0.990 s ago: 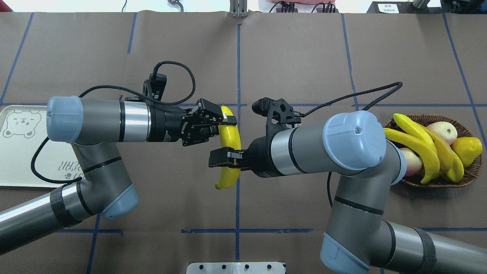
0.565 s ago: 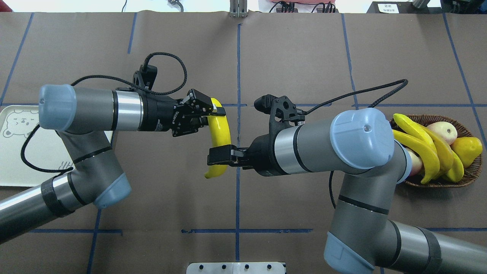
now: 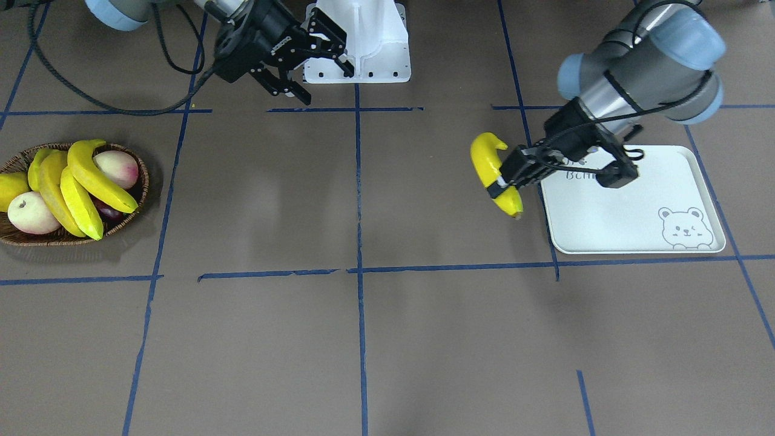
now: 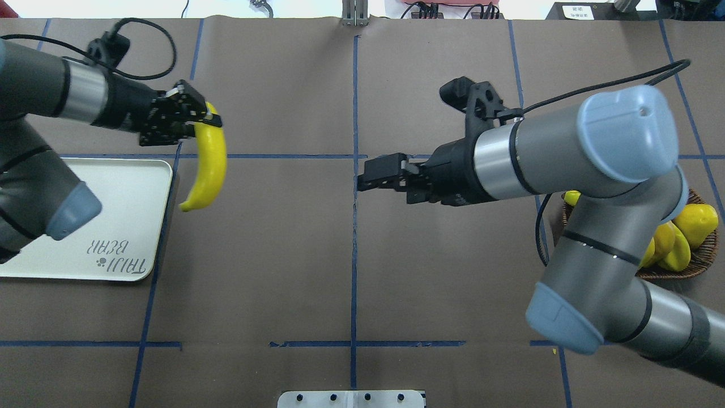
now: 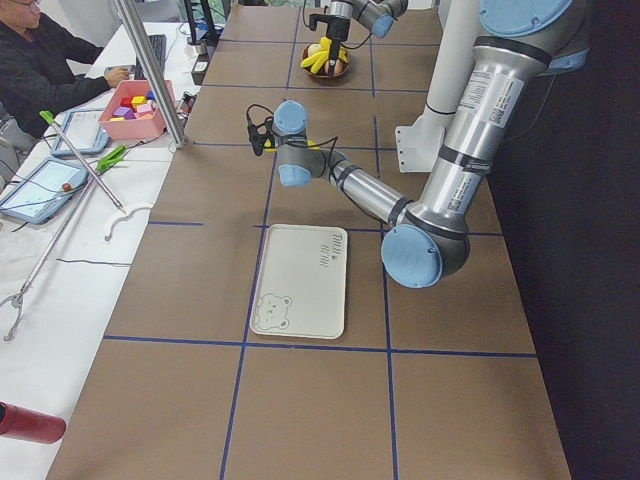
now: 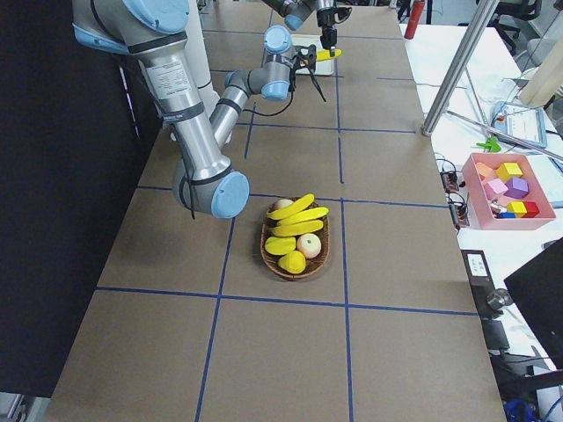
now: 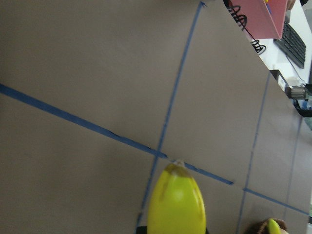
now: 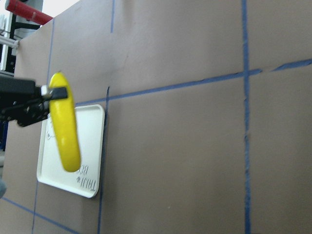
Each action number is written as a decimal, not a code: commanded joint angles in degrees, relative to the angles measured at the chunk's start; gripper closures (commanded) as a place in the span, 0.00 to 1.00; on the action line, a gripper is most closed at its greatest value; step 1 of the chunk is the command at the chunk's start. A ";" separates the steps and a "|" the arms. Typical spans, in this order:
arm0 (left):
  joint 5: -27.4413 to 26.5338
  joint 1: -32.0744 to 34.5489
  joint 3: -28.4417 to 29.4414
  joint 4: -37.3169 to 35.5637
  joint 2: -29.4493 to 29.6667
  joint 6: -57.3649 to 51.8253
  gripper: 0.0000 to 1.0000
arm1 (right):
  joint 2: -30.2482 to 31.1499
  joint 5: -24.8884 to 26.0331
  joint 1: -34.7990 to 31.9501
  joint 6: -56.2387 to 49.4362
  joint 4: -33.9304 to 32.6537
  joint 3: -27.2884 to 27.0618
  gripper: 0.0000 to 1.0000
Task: Transfer all bananas from basket to plate
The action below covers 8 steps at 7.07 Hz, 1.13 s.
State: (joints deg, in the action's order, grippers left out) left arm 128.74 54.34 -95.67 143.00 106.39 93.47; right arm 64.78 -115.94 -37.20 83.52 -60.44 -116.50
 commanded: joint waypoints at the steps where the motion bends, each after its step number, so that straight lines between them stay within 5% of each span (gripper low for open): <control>1: 1.25 4.88 0.22 -2.19 -13.78 -19.99 1.00 | 4.98 -1.48 -5.86 -3.95 -0.20 0.74 0.00; 4: -3.12 8.77 0.84 -9.29 -22.70 -39.29 1.00 | 6.06 -1.39 -9.11 -25.80 -16.59 1.80 0.00; 7: -5.34 8.15 1.10 -12.83 -22.28 -39.86 1.00 | 6.24 -1.92 -10.44 -27.62 -18.75 1.97 0.00; 8: -5.34 8.24 1.28 -12.92 -22.54 -41.07 0.79 | 6.15 -1.83 -10.44 -27.71 -18.75 2.06 0.00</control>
State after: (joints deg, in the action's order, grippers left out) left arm 123.56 62.54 -94.59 130.45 84.02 53.41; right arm 70.94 -117.81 -47.51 56.06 -79.01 -114.53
